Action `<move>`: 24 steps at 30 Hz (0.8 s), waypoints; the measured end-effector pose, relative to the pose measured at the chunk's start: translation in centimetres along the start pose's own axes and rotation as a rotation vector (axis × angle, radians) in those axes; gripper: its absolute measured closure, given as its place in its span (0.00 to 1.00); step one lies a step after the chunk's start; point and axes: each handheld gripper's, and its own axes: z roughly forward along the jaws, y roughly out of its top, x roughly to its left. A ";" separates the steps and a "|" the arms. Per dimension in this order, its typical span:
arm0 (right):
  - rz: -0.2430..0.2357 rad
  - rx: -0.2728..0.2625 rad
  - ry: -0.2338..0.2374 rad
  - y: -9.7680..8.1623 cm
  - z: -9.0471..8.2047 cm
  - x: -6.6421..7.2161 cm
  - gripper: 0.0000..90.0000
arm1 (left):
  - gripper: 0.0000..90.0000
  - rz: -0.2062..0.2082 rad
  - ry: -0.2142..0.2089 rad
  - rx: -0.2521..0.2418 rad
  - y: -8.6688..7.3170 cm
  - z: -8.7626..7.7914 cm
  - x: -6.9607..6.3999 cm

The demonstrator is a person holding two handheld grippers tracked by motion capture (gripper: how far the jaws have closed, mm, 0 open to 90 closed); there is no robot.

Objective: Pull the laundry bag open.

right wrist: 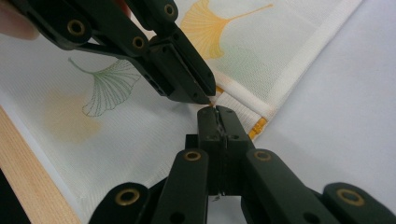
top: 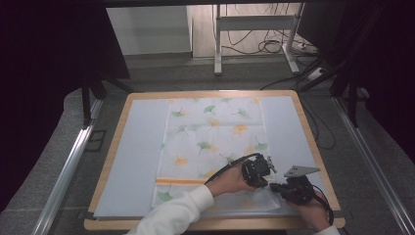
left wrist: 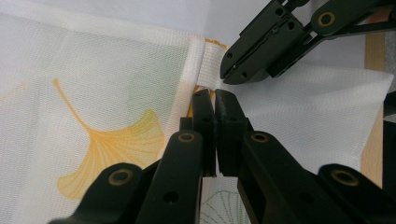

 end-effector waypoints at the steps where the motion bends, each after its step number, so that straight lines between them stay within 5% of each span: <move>1: 0.000 0.000 0.000 0.0 0.0 0.0 0.98 | 0.99 0.000 0.000 0.000 0.0 0.0 0.0; 11: -0.002 -0.006 0.004 0.0 0.0 -0.2 0.98 | 1.00 -0.042 -0.020 -0.026 -0.3 -0.2 0.6; 16: -0.003 -0.005 0.002 0.0 0.0 -0.2 0.99 | 1.00 -0.054 0.031 -0.015 -0.6 -0.7 1.0; 19: -0.002 -0.001 0.005 0.0 0.0 -0.2 0.99 | 1.00 -0.070 0.008 -0.021 -1.1 -0.7 1.6; 24: -0.001 -0.004 0.003 0.0 0.0 -0.2 0.99 | 1.00 -0.015 0.009 -0.054 -1.0 -0.6 1.0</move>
